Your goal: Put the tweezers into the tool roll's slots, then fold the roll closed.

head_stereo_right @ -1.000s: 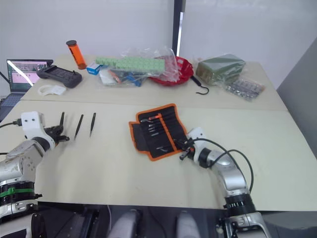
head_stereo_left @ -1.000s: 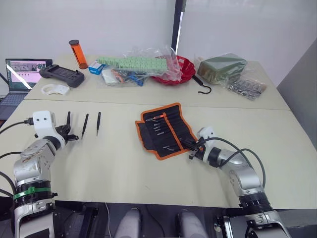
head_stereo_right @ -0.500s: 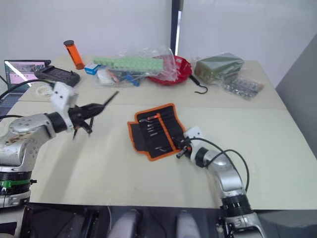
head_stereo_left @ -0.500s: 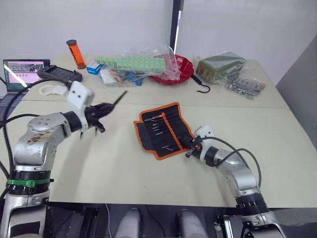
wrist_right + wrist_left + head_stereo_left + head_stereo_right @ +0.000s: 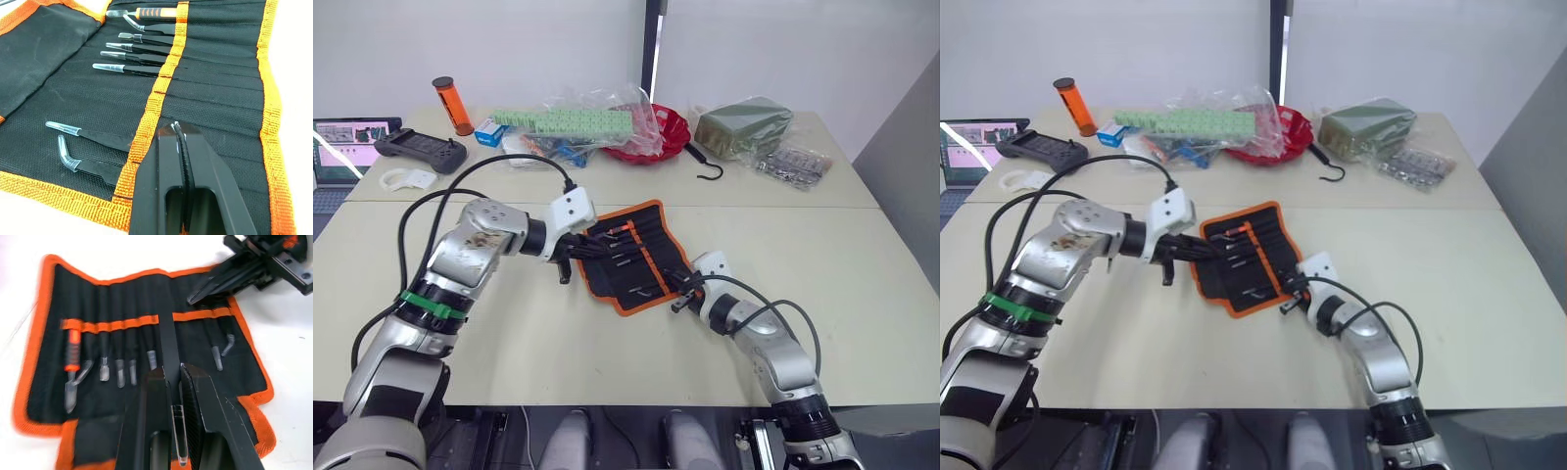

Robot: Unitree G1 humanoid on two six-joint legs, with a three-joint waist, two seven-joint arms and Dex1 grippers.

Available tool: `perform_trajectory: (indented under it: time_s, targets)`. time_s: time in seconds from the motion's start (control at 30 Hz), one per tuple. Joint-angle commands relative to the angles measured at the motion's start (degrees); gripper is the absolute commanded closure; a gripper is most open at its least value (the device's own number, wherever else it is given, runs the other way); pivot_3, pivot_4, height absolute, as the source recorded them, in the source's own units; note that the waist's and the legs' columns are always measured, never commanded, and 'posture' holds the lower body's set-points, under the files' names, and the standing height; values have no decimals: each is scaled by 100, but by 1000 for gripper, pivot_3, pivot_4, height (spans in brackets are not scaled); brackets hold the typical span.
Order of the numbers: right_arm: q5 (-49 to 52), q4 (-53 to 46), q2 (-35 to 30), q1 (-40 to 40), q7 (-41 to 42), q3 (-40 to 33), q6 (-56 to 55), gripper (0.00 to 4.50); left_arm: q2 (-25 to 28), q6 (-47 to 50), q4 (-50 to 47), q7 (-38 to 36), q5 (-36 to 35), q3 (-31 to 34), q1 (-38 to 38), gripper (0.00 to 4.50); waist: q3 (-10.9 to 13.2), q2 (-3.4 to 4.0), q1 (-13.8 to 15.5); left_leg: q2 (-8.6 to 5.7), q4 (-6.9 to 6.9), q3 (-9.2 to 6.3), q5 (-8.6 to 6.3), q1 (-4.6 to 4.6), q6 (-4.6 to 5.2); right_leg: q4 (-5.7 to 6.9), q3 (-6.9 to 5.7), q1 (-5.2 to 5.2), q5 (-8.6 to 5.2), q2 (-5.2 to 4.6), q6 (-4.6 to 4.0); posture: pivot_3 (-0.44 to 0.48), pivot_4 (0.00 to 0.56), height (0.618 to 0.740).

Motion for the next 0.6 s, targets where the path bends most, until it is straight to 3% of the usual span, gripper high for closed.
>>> perform_trajectory:
  time_s: [0.03,0.6]
  targets:
    - [-145,-29,-29,156,-44,89,19,4500,-151,85,276,-49,346,-223,-303,4460,0,0,1,0,1,0,0,0,0,1,0,0,0,0,0,0,150,740]
    - [-136,59,-67,203,-59,28,-94,4500,-578,306,707,-160,816,-290,-476,4460,0,0,0,0,10,0,0,-2,1,8,0,1,0,0,1,0,150,740]
